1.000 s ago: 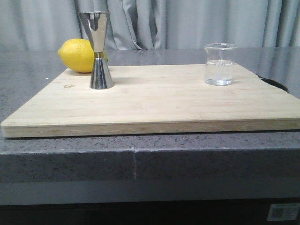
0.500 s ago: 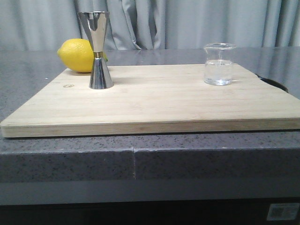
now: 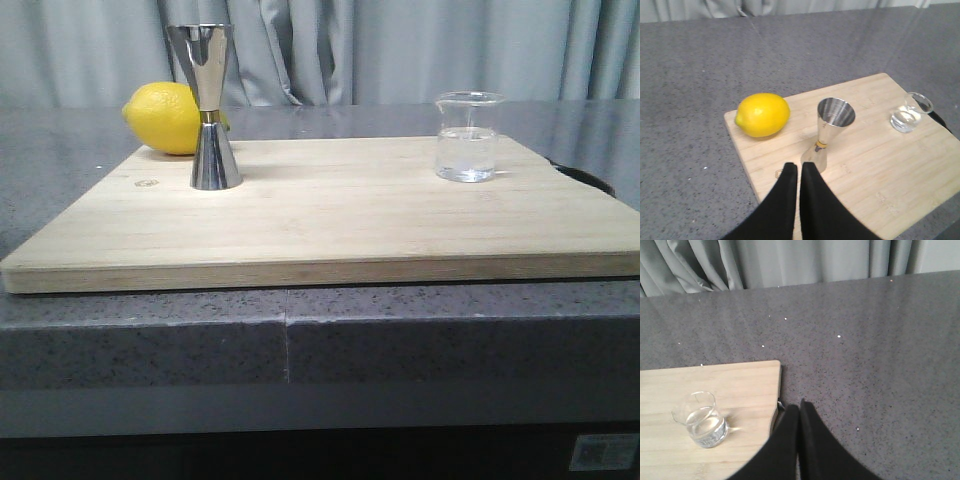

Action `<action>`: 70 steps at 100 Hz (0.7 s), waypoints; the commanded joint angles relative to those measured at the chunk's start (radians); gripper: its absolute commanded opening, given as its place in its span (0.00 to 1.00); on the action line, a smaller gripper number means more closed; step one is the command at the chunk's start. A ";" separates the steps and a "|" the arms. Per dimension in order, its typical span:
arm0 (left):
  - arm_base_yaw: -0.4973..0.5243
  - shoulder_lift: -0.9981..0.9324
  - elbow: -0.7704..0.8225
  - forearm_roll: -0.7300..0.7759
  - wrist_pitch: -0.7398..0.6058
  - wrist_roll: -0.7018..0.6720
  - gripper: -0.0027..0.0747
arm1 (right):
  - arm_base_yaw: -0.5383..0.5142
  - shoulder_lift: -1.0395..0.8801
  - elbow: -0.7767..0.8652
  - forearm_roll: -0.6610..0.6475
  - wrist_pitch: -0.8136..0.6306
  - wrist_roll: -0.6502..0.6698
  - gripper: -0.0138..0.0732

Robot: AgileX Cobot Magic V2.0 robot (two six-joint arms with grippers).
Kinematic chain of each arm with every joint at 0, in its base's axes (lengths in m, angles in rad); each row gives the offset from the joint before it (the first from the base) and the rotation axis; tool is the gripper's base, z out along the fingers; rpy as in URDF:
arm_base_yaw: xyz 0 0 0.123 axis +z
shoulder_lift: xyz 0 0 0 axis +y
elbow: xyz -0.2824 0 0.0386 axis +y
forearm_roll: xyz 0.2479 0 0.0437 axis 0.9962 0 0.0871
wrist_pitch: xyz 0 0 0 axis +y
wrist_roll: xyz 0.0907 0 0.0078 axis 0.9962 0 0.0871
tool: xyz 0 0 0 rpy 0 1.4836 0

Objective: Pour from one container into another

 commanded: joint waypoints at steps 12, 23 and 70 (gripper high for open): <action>0.002 0.050 -0.036 -0.177 -0.007 0.168 0.01 | 0.003 0.048 -0.037 0.001 -0.082 -0.006 0.08; 0.002 0.075 -0.036 -0.231 -0.002 0.241 0.05 | 0.003 0.062 -0.037 0.001 -0.092 -0.006 0.09; 0.002 0.169 -0.036 -0.400 -0.110 0.364 0.87 | 0.003 0.109 -0.037 0.001 -0.168 -0.006 0.75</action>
